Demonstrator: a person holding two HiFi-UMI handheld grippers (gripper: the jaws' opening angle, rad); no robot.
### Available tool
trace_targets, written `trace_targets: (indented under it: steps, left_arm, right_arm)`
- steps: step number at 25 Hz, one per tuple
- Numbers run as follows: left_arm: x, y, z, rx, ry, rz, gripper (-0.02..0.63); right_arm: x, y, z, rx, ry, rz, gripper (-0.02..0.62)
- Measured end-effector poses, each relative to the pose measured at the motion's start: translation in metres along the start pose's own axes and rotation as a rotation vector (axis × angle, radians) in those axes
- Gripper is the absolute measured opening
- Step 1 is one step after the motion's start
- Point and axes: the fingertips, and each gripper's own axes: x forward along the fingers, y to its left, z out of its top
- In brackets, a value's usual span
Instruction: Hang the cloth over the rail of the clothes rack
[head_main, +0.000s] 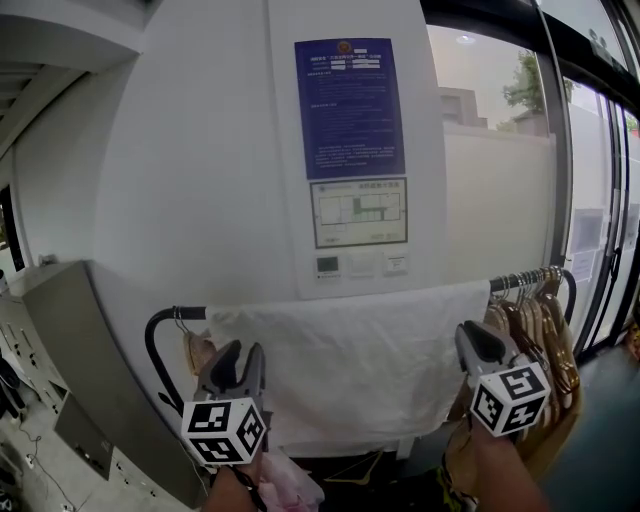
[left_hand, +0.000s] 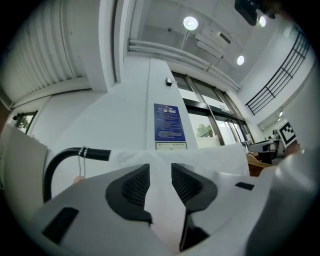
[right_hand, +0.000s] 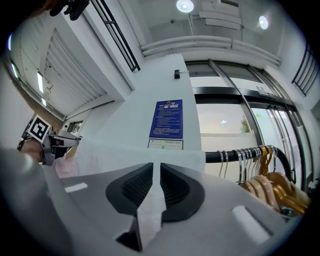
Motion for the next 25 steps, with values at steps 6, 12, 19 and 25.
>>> trace_targets:
  steps: [6, 12, 19, 25]
  left_arm:
    - [0.006, -0.078, -0.039, -0.05, 0.081, -0.157, 0.132]
    - [-0.003, -0.136, -0.083, -0.048, 0.131, -0.248, 0.126]
    - [-0.008, -0.159, -0.094, -0.012, 0.122, -0.275, 0.124]
    - [-0.004, -0.163, -0.093, -0.011, 0.117, -0.28, 0.124]
  right_arm:
    - [0.01, 0.066, -0.028, 0.034, 0.05, 0.153, 0.04]
    - [0.007, 0.127, -0.063, 0.091, 0.078, 0.293, 0.028]
    - [0.005, 0.145, -0.077, 0.127, 0.085, 0.327, 0.002]
    - [0.008, 0.148, -0.081, 0.123, 0.097, 0.328, 0.002]
